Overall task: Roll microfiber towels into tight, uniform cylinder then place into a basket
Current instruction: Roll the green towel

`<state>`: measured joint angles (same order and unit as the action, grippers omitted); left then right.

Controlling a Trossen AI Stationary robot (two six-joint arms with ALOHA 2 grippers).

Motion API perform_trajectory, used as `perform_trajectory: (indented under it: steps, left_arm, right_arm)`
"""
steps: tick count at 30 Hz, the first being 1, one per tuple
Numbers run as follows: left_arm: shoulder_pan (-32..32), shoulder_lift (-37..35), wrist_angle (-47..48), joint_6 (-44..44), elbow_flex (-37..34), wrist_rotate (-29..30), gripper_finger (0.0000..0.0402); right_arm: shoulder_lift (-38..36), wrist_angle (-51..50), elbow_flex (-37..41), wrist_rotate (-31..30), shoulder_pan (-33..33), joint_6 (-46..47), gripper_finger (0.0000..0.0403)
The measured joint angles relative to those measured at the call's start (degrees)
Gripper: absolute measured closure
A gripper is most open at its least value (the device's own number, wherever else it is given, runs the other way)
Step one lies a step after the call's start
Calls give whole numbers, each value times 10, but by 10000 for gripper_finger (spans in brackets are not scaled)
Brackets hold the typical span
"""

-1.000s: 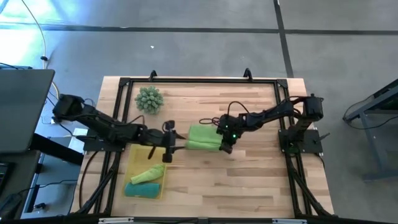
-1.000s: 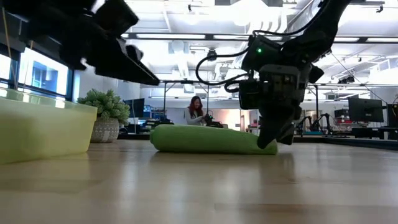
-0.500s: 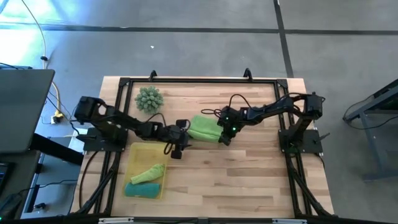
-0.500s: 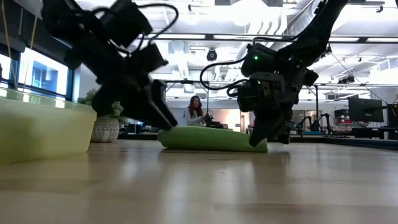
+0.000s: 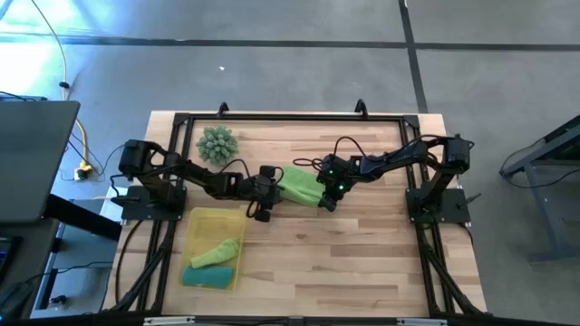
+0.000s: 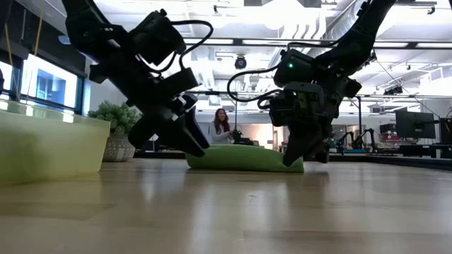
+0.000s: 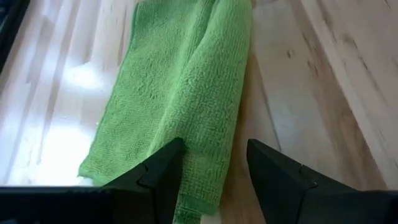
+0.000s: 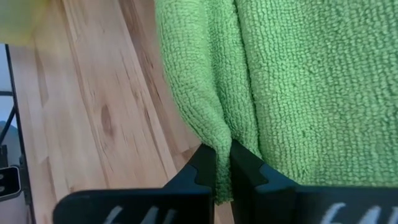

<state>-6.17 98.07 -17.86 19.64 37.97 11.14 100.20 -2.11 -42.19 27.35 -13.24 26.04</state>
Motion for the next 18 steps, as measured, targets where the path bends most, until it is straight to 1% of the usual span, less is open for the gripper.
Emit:
perform_trajectory:
  steps: [8,14,18]
  left_arm:
    - [-1,-7,8,66,0,14,232]
    - [-19,-7,38,64,0,7,232]
    - [-31,-1,49,35,0,-28,236]
  right_arm:
    - [0,0,0,0,0,-10,400]
    - [0,0,0,0,0,-16,400]
    - [0,1,0,0,0,-16,400]
